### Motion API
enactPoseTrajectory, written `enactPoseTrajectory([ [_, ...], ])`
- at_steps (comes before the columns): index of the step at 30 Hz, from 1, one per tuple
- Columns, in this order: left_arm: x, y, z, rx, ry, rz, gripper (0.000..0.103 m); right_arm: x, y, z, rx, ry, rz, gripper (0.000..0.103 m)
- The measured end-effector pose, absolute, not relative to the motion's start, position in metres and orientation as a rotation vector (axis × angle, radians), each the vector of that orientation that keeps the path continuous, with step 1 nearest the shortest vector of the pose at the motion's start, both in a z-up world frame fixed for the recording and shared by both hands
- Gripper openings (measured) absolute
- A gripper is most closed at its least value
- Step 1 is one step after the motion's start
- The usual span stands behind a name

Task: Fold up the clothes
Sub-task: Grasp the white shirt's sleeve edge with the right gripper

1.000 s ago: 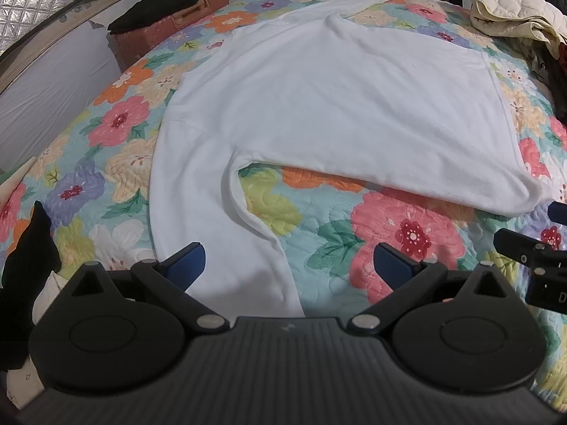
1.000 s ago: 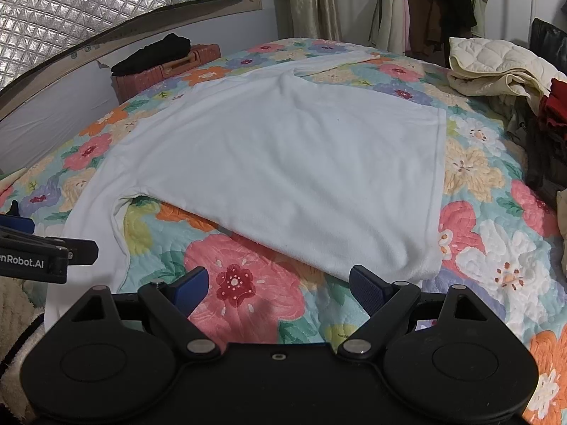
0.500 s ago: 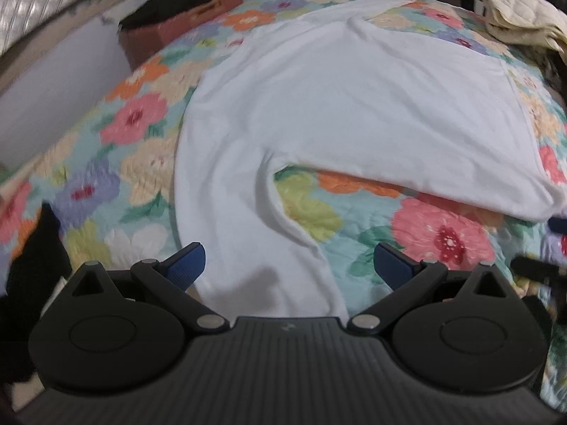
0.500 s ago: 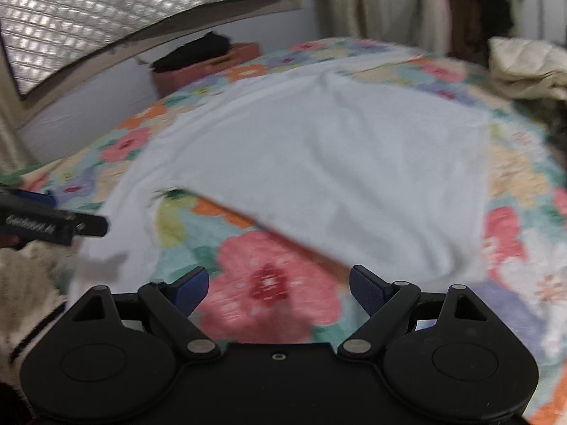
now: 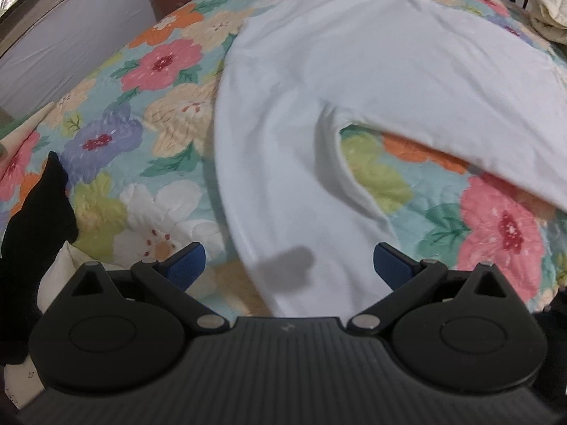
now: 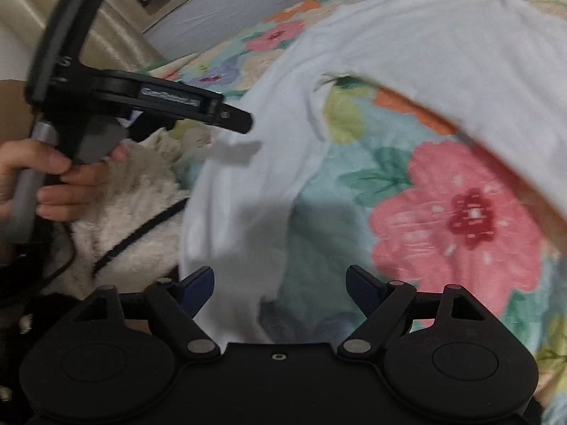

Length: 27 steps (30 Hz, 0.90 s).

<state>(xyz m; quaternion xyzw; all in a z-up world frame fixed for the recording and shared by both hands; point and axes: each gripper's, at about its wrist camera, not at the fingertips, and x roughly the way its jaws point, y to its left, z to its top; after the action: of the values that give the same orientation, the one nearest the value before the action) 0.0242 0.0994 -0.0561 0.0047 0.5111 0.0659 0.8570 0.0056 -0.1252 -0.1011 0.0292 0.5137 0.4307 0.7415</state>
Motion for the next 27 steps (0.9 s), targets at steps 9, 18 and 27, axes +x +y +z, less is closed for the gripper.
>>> enactPoseTrajectory([
  [9, 0.028, 0.128, -0.066, -0.145, 1.103, 0.121, 0.103, 0.008, -0.107, -0.143, 0.047, 1.276, 1.028, 0.007],
  [18, 0.028, 0.144, -0.072, -0.273, 1.091, 0.072, 0.103, 0.032, -0.108, -0.091, 0.050, 1.048, 0.943, 0.006],
  [27, 0.016, 0.137, -0.047, -0.236, 0.861, -0.059, 0.103, 0.078, -0.111, -0.051, 0.024, 0.877, 0.765, 0.006],
])
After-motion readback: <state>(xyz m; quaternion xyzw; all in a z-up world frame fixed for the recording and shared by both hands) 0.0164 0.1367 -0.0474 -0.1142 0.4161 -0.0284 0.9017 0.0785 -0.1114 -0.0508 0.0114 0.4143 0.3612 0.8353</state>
